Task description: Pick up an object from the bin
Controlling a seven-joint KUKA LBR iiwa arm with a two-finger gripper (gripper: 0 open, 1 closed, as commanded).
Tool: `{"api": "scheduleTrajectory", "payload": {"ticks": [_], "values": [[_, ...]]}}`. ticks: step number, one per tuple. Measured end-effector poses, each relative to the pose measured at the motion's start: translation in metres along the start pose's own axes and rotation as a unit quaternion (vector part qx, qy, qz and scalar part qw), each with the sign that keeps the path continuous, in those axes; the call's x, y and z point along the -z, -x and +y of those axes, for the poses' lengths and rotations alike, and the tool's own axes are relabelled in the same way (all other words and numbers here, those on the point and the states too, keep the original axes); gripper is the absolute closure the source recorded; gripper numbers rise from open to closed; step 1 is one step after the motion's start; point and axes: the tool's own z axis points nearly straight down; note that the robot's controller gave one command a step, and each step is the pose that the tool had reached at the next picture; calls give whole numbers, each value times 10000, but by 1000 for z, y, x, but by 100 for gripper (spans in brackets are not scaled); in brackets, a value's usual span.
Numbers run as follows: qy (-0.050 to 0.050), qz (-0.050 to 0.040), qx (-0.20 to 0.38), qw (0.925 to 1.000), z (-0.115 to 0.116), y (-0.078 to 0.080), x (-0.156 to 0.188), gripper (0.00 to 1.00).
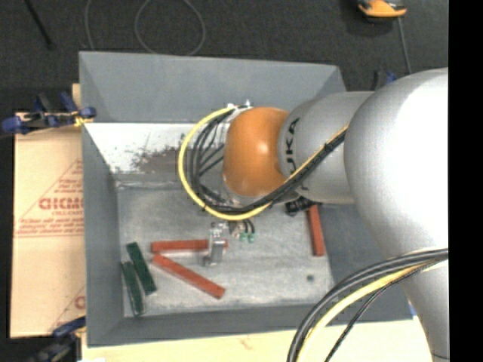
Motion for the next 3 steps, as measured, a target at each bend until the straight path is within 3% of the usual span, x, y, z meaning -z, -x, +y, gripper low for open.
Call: {"api": "scheduleTrajectory", "payload": {"ticks": [1,2,3], "values": [[14,-8,-18,10000,0,1,1,0],[17,-13,-31,10000,0,1,1,100],[18,-42,-51,10000,-1,3,47,100]]}}
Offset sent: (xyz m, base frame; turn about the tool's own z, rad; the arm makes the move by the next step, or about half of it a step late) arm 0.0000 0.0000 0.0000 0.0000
